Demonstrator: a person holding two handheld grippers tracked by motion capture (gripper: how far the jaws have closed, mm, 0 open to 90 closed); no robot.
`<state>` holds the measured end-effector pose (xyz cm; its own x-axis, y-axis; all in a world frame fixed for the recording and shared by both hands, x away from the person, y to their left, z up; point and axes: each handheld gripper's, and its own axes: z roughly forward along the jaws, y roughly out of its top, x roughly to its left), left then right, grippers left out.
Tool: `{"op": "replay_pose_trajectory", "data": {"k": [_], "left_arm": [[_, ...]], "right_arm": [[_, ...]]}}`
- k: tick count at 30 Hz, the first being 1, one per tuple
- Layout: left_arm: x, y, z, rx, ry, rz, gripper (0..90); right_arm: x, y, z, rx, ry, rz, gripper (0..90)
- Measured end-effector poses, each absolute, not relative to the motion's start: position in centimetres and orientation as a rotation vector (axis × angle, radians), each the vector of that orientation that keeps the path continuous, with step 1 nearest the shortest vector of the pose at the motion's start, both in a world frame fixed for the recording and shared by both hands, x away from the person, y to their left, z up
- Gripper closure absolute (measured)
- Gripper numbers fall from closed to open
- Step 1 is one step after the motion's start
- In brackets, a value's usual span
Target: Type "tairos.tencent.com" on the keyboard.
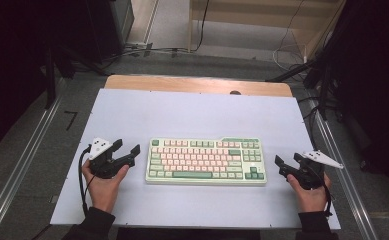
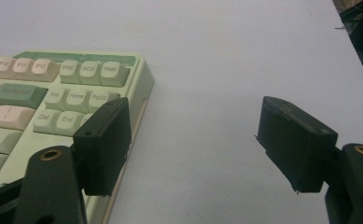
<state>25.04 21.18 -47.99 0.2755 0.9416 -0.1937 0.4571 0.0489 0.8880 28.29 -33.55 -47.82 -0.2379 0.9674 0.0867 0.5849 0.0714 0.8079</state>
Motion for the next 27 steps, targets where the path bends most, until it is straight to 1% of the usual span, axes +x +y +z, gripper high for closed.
{"op": "replay_pose_trajectory", "data": {"k": [2,6,9,12,14,17,18,20,21,23,27], "left_arm": [[25.2,20.9,-48.1,1.578,1.331,0.589,31.3],[25.3,20.3,-48.1,1.583,1.316,0.574,30.8],[25.7,19.0,-48.3,1.615,1.276,0.538,31.0],[26.0,18.1,-48.3,1.649,1.231,0.516,35.7],[26.2,17.5,-48.1,1.678,1.193,0.502,45.7],[26.3,17.1,-48.0,1.698,1.145,0.468,67.0],[26.5,16.4,-47.9,1.723,1.091,0.434,74.9],[26.6,15.9,-47.8,1.741,1.058,0.404,86.5],[26.6,15.9,-47.8,1.741,1.058,0.404,90.0],[27.0,15.0,-47.6,1.751,1.029,0.356,90.0],[27.5,14.2,-47.6,1.759,1.019,0.333,90.0]], "right_arm": [[28.3,-33.3,-47.8,1.534,1.878,1.048,24.3],[28.1,-33.0,-47.7,1.528,1.885,1.057,24.3],[27.9,-32.8,-47.6,1.521,1.887,1.068,24.3],[27.8,-32.6,-47.6,1.524,1.89,1.062,24.3],[27.7,-32.6,-47.6,1.52,1.89,1.063,24.3],[27.6,-32.5,-47.6,1.527,1.887,1.059,24.5],[27.5,-32.4,-47.6,1.529,1.887,1.057,24.7],[27.5,-32.3,-47.6,1.534,1.891,1.051,25.0],[27.4,-32.3,-47.6,1.536,1.894,1.049,25.1],[27.3,-32.2,-47.6,1.536,1.896,1.048,25.2],[27.1,-32.0,-47.6,1.535,1.898,1.051,25.4]]}}
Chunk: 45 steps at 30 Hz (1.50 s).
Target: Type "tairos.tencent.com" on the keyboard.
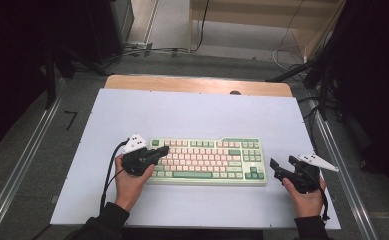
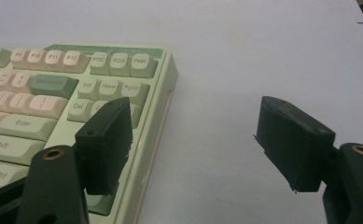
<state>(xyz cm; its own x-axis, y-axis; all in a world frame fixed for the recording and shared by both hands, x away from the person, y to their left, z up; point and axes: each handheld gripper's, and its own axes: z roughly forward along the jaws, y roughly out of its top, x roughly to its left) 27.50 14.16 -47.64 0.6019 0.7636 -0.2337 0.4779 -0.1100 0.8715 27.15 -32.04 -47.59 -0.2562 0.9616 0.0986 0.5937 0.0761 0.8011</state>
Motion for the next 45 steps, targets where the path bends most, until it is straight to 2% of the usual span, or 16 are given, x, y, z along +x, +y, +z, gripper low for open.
{"op": "replay_pose_trajectory", "data": {"k": [11,45], "left_arm": [[29.4,10.1,-48.7,1.884,0.989,0.27,90.0],[30.5,8.7,-49.3,1.927,1.019,0.229,90.0]], "right_arm": [[27.3,-31.9,-47.7,1.527,1.916,1.046,25.9],[27.4,-31.8,-47.8,1.524,1.93,1.05,26.7]]}}
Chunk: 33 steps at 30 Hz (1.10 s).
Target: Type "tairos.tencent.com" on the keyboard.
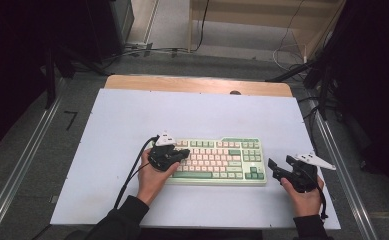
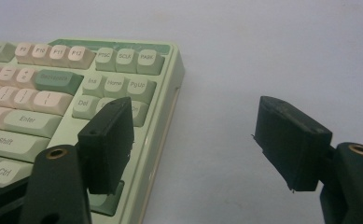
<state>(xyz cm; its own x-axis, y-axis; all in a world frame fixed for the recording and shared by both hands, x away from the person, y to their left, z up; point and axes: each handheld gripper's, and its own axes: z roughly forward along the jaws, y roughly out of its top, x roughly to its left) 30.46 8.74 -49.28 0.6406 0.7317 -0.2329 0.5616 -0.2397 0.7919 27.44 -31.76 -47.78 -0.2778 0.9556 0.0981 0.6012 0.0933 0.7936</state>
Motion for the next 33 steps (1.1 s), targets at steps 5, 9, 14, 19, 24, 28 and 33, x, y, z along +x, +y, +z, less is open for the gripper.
{"op": "replay_pose_trajectory", "data": {"k": [5,9,14,19,24,28,33], "left_arm": [[30.6,8.7,-49.4,1.94,1.023,0.232,90.0],[30.6,8.7,-49.3,1.943,1.023,0.231,90.0],[30.7,8.6,-49.5,1.963,1.021,0.225,90.0],[30.5,8.6,-49.3,1.955,1.002,0.232,90.0],[30.4,9.7,-48.2,1.871,1.002,0.202,78.8],[30.1,10.5,-47.6,1.84,1.015,0.192,68.2],[29.7,11.4,-47.1,1.829,1.032,0.218,56.3]], "right_arm": [[27.4,-31.8,-47.8,1.522,1.93,1.049,26.7],[27.5,-31.8,-47.8,1.525,1.932,1.048,26.7],[27.5,-31.7,-47.8,1.529,1.931,1.045,26.8],[27.5,-31.7,-47.8,1.526,1.933,1.045,26.9],[27.5,-31.8,-47.9,1.531,1.931,1.044,26.9],[27.5,-31.8,-47.8,1.529,1.932,1.045,26.9],[27.5,-31.7,-47.9,1.527,1.932,1.047,26.9]]}}
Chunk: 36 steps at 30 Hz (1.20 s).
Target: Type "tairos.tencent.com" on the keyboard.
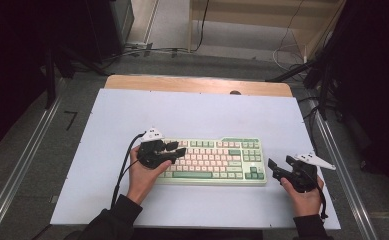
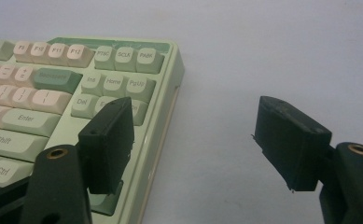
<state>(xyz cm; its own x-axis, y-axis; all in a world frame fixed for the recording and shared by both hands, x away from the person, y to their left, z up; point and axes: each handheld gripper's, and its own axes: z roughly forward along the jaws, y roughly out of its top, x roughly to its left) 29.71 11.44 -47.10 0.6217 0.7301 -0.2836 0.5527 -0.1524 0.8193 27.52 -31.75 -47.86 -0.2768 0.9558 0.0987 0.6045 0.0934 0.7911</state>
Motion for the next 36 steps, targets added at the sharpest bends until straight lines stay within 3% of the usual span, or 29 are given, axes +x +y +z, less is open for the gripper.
{"op": "replay_pose_trajectory", "data": {"k": [9,17,23,25,26,27,28,29,30,32,36], "left_arm": [[28.7,13.8,-47.2,1.812,1.082,0.253,41.0],[27.2,15.9,-48.0,1.786,1.134,0.381,37.2],[26.3,16.3,-48.6,1.78,1.15,0.352,38.5],[26.2,16.3,-48.6,1.784,1.135,0.349,46.0],[26.2,16.2,-48.6,1.784,1.131,0.341,54.1],[26.2,16.2,-48.6,1.791,1.128,0.334,54.1],[26.2,16.1,-48.7,1.797,1.121,0.328,67.4],[26.2,16.1,-48.7,1.805,1.113,0.317,67.4],[26.3,16.1,-48.8,1.809,1.103,0.282,79.2],[26.3,16.1,-48.7,1.815,1.099,0.276,89.2],[26.5,15.9,-48.9,1.832,1.101,0.269,90.0]], "right_arm": [[27.7,-31.5,-47.8,1.52,1.942,1.049,26.9],[27.9,-31.2,-47.8,1.508,1.952,1.049,26.9],[28.0,-31.1,-47.8,1.498,1.957,1.048,26.9],[28.0,-31.1,-47.8,1.497,1.957,1.049,26.9],[28.0,-31.2,-47.8,1.498,1.957,1.049,26.9],[28.0,-31.2,-47.8,1.498,1.957,1.049,26.9],[28.0,-31.2,-47.8,1.5,1.957,1.047,27.0],[28.0,-31.2,-47.8,1.5,1.957,1.047,27.0],[28.0,-31.3,-47.9,1.498,1.959,1.044,27.0],[28.0,-31.2,-47.9,1.497,1.961,1.045,27.1],[28.0,-31.1,-47.9,1.494,1.963,1.043,27.1]]}}
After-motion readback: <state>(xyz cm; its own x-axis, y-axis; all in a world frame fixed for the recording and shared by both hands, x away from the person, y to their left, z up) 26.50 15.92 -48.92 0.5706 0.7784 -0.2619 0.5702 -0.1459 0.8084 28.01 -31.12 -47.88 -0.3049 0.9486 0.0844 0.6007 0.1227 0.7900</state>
